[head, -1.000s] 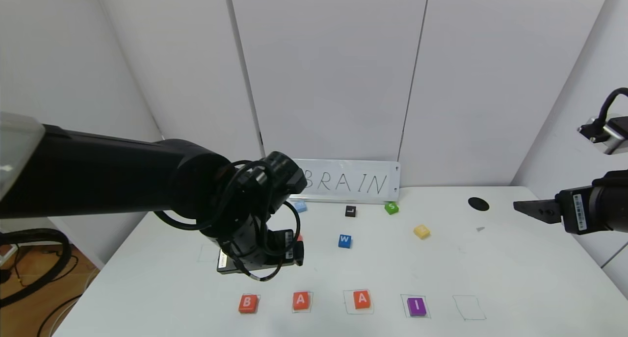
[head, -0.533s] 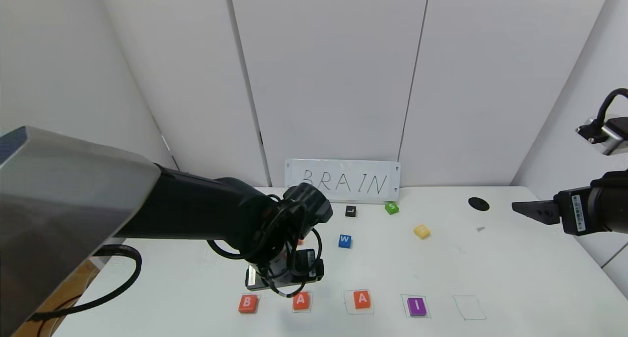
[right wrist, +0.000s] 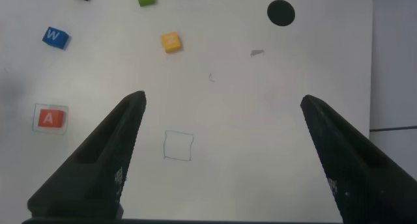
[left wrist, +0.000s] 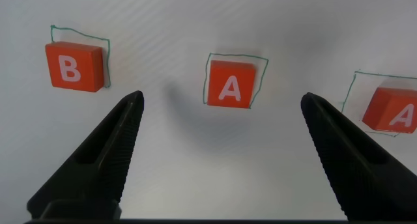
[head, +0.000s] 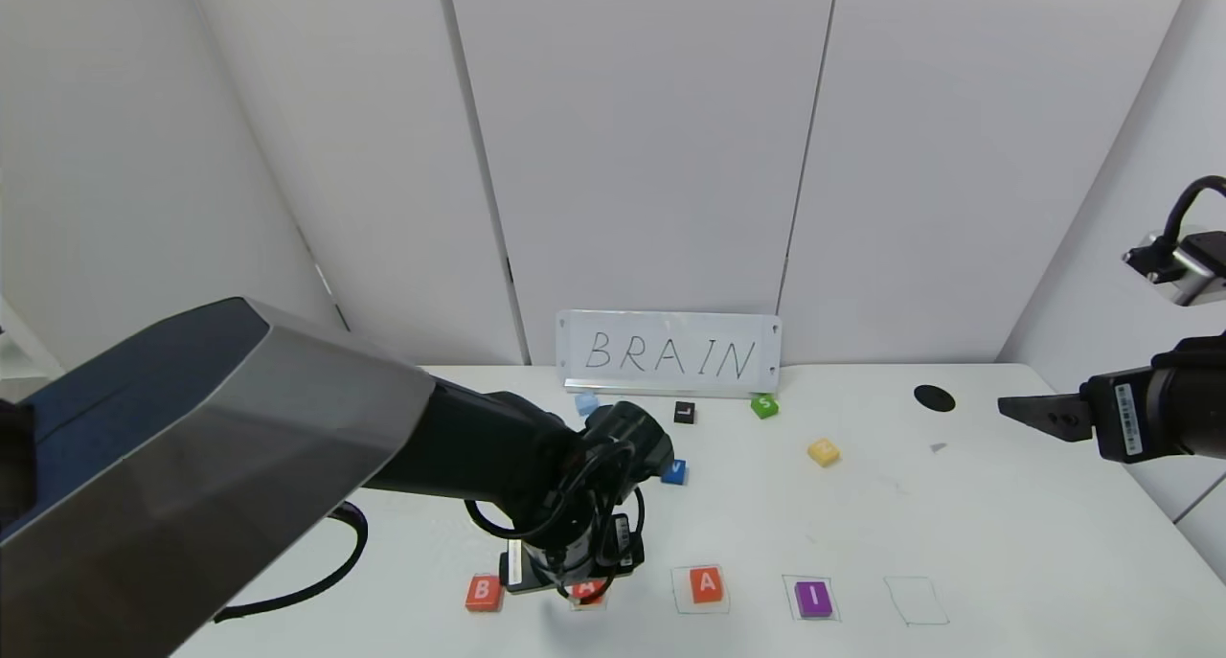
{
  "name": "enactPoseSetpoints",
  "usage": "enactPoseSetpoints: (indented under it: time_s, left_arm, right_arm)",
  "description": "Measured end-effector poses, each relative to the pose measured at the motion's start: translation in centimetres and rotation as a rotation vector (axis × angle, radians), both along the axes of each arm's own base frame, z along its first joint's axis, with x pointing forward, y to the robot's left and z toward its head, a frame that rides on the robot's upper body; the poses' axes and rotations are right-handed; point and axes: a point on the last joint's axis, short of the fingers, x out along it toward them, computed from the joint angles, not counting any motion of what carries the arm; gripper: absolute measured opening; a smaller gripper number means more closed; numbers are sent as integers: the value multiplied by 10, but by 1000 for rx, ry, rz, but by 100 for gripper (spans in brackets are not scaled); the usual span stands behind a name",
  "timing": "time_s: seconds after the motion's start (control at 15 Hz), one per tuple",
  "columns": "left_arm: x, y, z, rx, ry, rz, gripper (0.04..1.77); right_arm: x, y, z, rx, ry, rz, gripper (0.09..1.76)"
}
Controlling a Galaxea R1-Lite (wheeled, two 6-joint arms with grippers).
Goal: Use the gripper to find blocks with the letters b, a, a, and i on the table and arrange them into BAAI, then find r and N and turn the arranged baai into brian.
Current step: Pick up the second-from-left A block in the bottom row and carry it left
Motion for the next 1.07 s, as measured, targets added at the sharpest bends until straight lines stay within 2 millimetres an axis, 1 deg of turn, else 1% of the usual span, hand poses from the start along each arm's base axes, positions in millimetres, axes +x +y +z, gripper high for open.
enactPoseSetpoints:
  time_s: [0.33, 1.07]
  left_arm:
    - [1, -2, -12, 11, 25, 20, 172]
    - [2, -3, -23, 16, 51, 31, 172]
  right_arm:
    - [0, 0, 0, -3, -1, 1, 171]
    - [0, 0, 0, -3, -2, 3, 171]
